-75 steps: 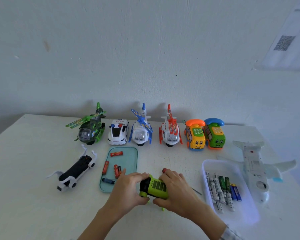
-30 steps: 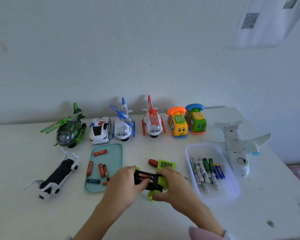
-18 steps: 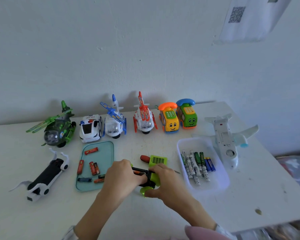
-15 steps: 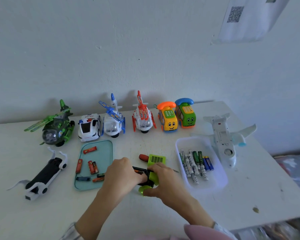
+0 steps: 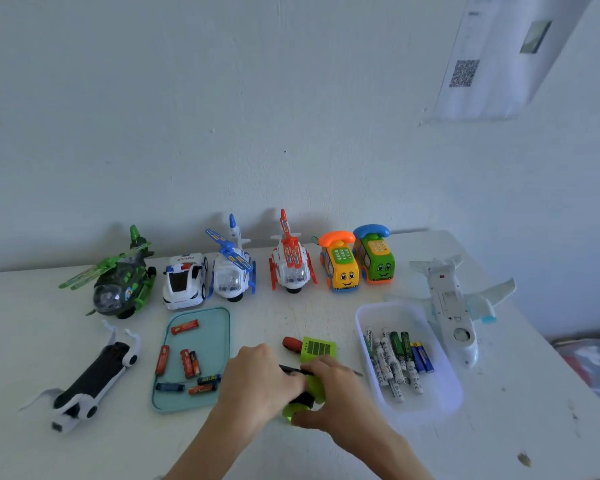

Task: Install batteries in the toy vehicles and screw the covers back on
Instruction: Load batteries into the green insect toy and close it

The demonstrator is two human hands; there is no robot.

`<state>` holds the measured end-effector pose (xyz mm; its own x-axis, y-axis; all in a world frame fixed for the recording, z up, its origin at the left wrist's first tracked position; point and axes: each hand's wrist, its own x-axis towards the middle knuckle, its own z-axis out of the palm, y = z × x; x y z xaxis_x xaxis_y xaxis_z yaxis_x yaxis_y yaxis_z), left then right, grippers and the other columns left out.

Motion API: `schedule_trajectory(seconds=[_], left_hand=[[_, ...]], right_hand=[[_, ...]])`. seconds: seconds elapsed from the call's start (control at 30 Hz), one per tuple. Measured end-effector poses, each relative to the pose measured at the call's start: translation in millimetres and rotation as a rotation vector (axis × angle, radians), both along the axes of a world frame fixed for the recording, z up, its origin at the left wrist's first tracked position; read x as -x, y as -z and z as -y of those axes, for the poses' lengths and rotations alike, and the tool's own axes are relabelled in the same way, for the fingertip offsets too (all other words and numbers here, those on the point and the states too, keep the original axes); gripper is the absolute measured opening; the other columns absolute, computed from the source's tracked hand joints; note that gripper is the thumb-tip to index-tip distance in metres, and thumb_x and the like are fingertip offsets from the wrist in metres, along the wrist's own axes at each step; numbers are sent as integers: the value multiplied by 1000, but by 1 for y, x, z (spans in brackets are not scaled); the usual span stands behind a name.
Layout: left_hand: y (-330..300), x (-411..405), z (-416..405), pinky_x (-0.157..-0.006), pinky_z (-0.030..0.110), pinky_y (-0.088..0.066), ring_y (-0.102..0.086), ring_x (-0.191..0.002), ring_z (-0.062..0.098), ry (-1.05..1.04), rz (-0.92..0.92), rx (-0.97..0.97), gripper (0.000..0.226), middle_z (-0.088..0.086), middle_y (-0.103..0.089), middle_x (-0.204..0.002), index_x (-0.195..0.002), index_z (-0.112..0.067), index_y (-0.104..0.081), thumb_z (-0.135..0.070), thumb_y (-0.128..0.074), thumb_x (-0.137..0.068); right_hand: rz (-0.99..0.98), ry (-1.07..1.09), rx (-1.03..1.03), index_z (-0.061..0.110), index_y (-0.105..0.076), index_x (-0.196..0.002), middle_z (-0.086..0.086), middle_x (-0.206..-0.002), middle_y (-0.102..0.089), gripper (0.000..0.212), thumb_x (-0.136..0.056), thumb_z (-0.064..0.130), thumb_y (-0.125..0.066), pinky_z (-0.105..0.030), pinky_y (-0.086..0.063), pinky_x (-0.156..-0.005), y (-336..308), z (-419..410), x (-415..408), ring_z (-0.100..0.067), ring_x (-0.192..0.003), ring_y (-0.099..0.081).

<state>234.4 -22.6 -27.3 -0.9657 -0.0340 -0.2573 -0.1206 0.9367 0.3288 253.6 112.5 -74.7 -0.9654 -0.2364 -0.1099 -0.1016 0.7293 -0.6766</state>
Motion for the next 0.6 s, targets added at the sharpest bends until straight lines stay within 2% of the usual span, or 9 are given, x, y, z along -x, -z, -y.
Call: schedule_trajectory(seconds=[0.1,0.17,0.23,0.33,0.43,0.5,0.53,0.57,0.6], left_hand=[[-2,1,2,-44,19,-32,-47,-55,6,10,-7,-13,39,-6,-53,-67,-64,-20,-44,-52,-65,-71],[2,3,7,-43,18,-33,-49,-54,7,21,-22,-15,40,-6,-55,-66,-64,-19,-47,-55,-65,-70],[7,5,14,-43,18,-37,-53,-54,9,35,-49,-33,43,-5,-59,-65,-67,-17,-56,-59,-63,-70],[16,7,25,-43,18,-32,-52,-53,10,55,-72,-70,46,-4,-59,-63,-72,-14,-60,-59,-61,-78],[22,8,40,-46,21,-33,-54,-60,15,110,-76,-163,38,1,-60,-69,-78,-12,-62,-48,-56,-89],[26,5,50,-63,25,-45,-55,-74,12,143,-59,-271,22,-1,-61,-84,-86,-22,-57,-44,-57,-91],[28,1,55,-75,24,-46,-56,-85,10,151,-40,-312,19,-2,-61,-97,-99,-27,-58,-44,-59,-90],[32,0,59,-84,21,-43,-55,-99,9,164,-30,-318,36,-3,-59,-112,-118,-26,-59,-45,-62,-88],[39,-3,64,-90,17,-39,-51,-110,8,169,-41,-316,57,-5,-54,-125,-135,-23,-51,-46,-66,-85]], right_hand=[[-9,-2,-8,21,-50,-133,12,-123,-48,72,-69,36,-79,-2,-33,-70,-1,1,2,-4,-98,-43],[9,-3,-26,21,-49,-134,10,-124,-48,74,-69,37,-80,-9,-37,-77,-3,1,3,-7,-101,-46],[26,2,-39,26,-52,-130,10,-122,-49,73,-65,40,-82,-23,-43,-87,-5,0,3,-11,-105,-49],[-4,27,-16,36,-60,-120,15,-114,-50,55,-69,47,-77,-31,-42,-93,-7,2,2,-11,-105,-50],[-73,29,-96,38,-61,-120,14,-115,-50,39,-82,47,-64,-29,-34,-94,-10,7,1,-10,-108,-47],[-123,32,-164,38,-62,-120,12,-116,-51,33,-87,45,-59,-27,-29,-89,-13,11,3,-11,-109,-47],[-130,31,-182,37,-63,-118,12,-116,-51,31,-89,45,-57,-27,-27,-87,-14,13,3,-11,-110,-46],[-138,22,-199,36,-65,-116,12,-116,-52,29,-90,44,-56,-27,-26,-86,-17,14,4,-11,-111,-46],[-143,-1,-223,35,-66,-114,13,-116,-53,27,-91,43,-54,-27,-25,-87,-18,16,4,-10,-111,-45]])
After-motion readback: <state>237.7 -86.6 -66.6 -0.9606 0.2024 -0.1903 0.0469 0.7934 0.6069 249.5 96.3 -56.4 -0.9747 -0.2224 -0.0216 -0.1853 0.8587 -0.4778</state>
